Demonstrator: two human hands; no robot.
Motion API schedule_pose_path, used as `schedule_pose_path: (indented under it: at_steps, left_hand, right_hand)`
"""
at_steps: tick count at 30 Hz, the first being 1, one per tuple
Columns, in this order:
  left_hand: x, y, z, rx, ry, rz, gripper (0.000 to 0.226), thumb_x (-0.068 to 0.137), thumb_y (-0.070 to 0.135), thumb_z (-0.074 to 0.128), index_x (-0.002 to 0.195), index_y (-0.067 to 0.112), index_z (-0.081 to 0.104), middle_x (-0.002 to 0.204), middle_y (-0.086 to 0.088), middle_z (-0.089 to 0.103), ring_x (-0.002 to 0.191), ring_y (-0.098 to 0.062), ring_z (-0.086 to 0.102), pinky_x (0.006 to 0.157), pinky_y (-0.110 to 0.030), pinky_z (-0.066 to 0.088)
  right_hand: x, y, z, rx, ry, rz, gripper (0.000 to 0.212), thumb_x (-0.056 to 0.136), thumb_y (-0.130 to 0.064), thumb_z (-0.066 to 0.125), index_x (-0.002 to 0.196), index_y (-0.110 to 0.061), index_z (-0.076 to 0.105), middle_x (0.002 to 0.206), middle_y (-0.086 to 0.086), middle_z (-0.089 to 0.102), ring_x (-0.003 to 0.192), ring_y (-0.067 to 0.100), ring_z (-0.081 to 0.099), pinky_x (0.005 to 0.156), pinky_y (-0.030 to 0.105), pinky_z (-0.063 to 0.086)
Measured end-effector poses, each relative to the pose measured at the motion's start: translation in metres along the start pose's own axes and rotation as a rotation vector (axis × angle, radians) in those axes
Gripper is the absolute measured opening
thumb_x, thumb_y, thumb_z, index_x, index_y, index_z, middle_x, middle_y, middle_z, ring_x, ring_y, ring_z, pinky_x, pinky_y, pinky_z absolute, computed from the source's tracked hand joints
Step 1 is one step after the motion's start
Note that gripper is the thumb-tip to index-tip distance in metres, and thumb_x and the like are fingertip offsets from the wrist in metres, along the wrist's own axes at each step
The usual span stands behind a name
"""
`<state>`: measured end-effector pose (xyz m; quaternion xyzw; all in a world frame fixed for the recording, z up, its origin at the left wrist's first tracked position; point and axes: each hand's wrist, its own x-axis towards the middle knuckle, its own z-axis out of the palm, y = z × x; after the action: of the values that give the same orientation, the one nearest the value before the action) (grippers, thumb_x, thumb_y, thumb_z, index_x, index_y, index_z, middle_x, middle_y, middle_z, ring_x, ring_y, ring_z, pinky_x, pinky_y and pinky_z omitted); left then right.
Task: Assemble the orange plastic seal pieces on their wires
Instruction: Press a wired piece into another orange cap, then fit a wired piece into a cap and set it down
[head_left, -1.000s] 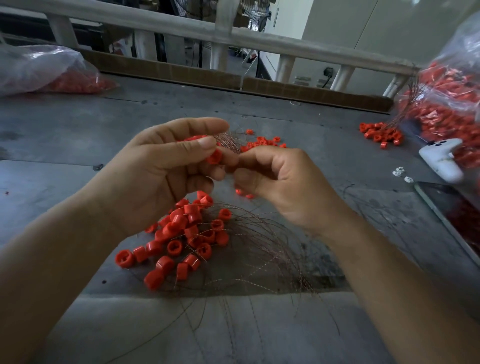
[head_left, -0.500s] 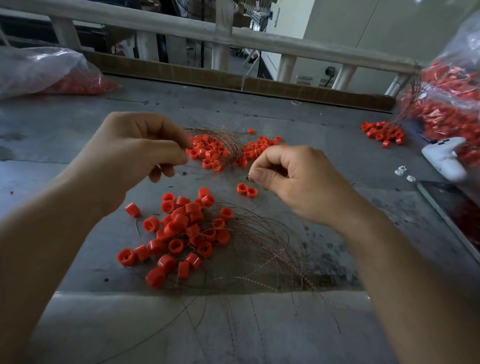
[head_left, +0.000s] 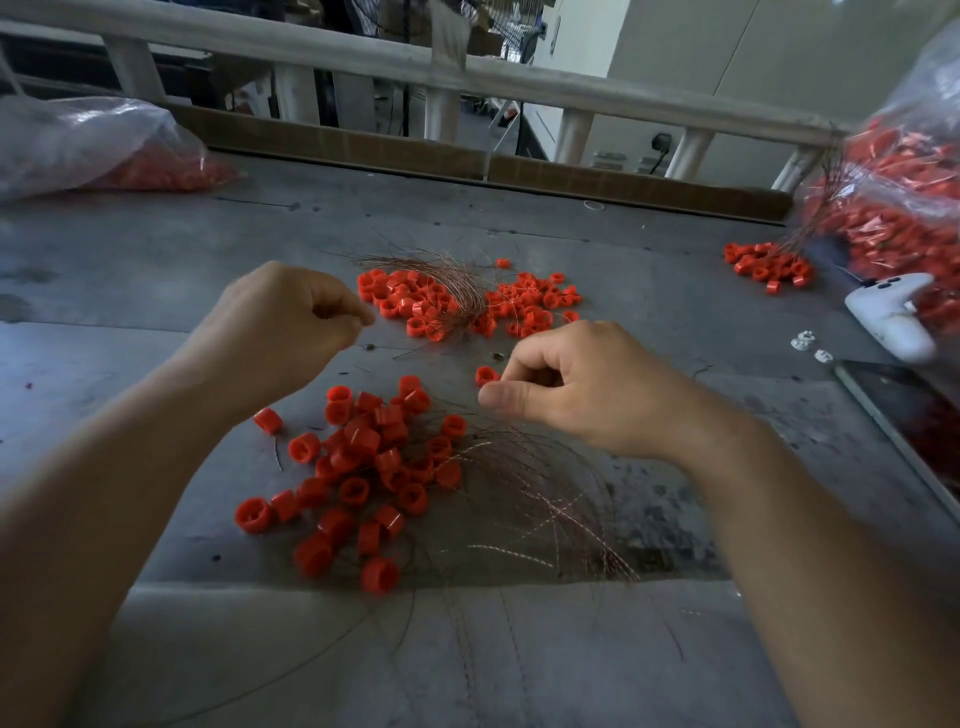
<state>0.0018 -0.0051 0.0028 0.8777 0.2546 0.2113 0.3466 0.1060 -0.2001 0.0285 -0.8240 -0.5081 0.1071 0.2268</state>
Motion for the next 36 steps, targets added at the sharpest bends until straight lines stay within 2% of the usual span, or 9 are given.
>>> schedule_pose_path:
  at_steps: [2, 5, 10, 13, 16, 19, 22, 28, 36]
  left_hand:
    - [0.007, -0.005, 0.007, 0.116, 0.047, 0.071, 0.031, 0.089, 0.004, 0.052, 0.109, 0.023, 0.066, 0.105, 0.000, 0.068, 0.090, -0.012, 0.056, 0.081, -0.025, 0.039]
    - [0.017, -0.009, 0.015, 0.158, -0.003, 0.103, 0.059, 0.088, -0.003, 0.045, 0.138, 0.027, 0.039, 0.123, 0.005, 0.060, 0.106, -0.012, 0.051, 0.084, -0.023, 0.033]
    - [0.027, -0.013, 0.023, 0.162, -0.172, 0.116, 0.091, 0.079, -0.015, 0.040, 0.147, 0.033, 0.006, 0.145, 0.007, 0.038, 0.128, -0.019, 0.040, 0.075, -0.017, 0.033]
    - [0.028, -0.013, 0.028, 0.186, -0.238, 0.143, 0.092, 0.078, -0.016, 0.039, 0.147, 0.031, 0.002, 0.150, 0.003, 0.030, 0.134, -0.021, 0.033, 0.085, -0.029, 0.037]
    - [0.029, -0.012, 0.028, 0.280, -0.236, 0.170, 0.085, 0.080, -0.011, 0.040, 0.148, 0.027, 0.005, 0.148, 0.000, 0.035, 0.134, -0.023, 0.032, 0.102, -0.038, 0.034]
    - [0.029, -0.013, 0.027, 0.279, -0.153, 0.177, 0.075, 0.085, -0.007, 0.041, 0.146, 0.029, 0.015, 0.138, -0.002, 0.048, 0.121, -0.025, 0.046, 0.086, -0.032, 0.038]
    - [0.029, -0.015, 0.028, 0.331, -0.122, 0.203, 0.065, 0.086, -0.006, 0.044, 0.142, 0.025, 0.033, 0.132, -0.006, 0.050, 0.119, -0.024, 0.047, 0.085, -0.026, 0.034]
    - [0.027, -0.014, 0.023, 0.387, -0.026, 0.264, 0.027, 0.084, 0.001, 0.057, 0.105, 0.013, 0.069, 0.106, -0.008, 0.064, 0.091, -0.017, 0.053, 0.075, -0.022, 0.034]
    - [0.020, -0.007, 0.010, 0.334, 0.123, 0.256, 0.014, 0.084, 0.010, 0.063, 0.097, 0.010, 0.069, 0.090, 0.000, 0.050, 0.084, -0.013, 0.043, 0.076, -0.026, 0.032]
  right_hand:
    - [0.001, 0.002, -0.003, 0.041, 0.080, 0.020, 0.027, 0.079, -0.050, 0.056, 0.064, -0.028, 0.056, 0.054, -0.013, 0.049, 0.052, -0.009, 0.049, 0.049, 0.006, 0.036]
    - [0.001, 0.007, -0.009, 0.098, 0.253, 0.079, 0.028, 0.081, -0.047, 0.058, 0.068, -0.022, 0.061, 0.058, -0.006, 0.057, 0.054, 0.007, 0.056, 0.051, 0.016, 0.042]
    - [0.002, 0.011, -0.012, 0.140, 0.392, 0.128, 0.023, 0.083, -0.040, 0.060, 0.068, -0.023, 0.061, 0.062, -0.006, 0.061, 0.060, 0.011, 0.060, 0.059, 0.022, 0.046]
    - [0.003, 0.012, -0.012, 0.150, 0.437, 0.139, 0.023, 0.084, -0.038, 0.061, 0.068, -0.021, 0.062, 0.064, -0.002, 0.063, 0.061, 0.014, 0.061, 0.059, 0.024, 0.047]
    - [0.004, 0.014, -0.012, 0.177, 0.511, 0.155, 0.025, 0.084, -0.037, 0.062, 0.065, -0.021, 0.062, 0.061, -0.001, 0.062, 0.057, 0.015, 0.059, 0.056, 0.025, 0.046]
    - [0.005, 0.018, -0.014, 0.194, 0.587, 0.175, 0.027, 0.084, -0.035, 0.062, 0.065, -0.017, 0.063, 0.060, 0.002, 0.063, 0.056, 0.015, 0.058, 0.059, 0.028, 0.049]
    - [0.006, 0.022, -0.017, 0.217, 0.629, 0.192, 0.027, 0.085, -0.033, 0.062, 0.067, -0.014, 0.064, 0.059, 0.004, 0.062, 0.054, 0.015, 0.056, 0.061, 0.032, 0.050]
    - [0.006, 0.027, -0.019, 0.238, 0.639, 0.213, 0.026, 0.085, -0.032, 0.062, 0.065, -0.015, 0.063, 0.057, 0.001, 0.062, 0.049, 0.007, 0.053, 0.062, 0.033, 0.051]
    - [0.010, 0.047, -0.023, 0.199, 0.680, 0.294, 0.025, 0.085, -0.030, 0.062, 0.067, -0.013, 0.062, 0.062, 0.003, 0.063, 0.061, 0.016, 0.058, 0.069, 0.038, 0.053]
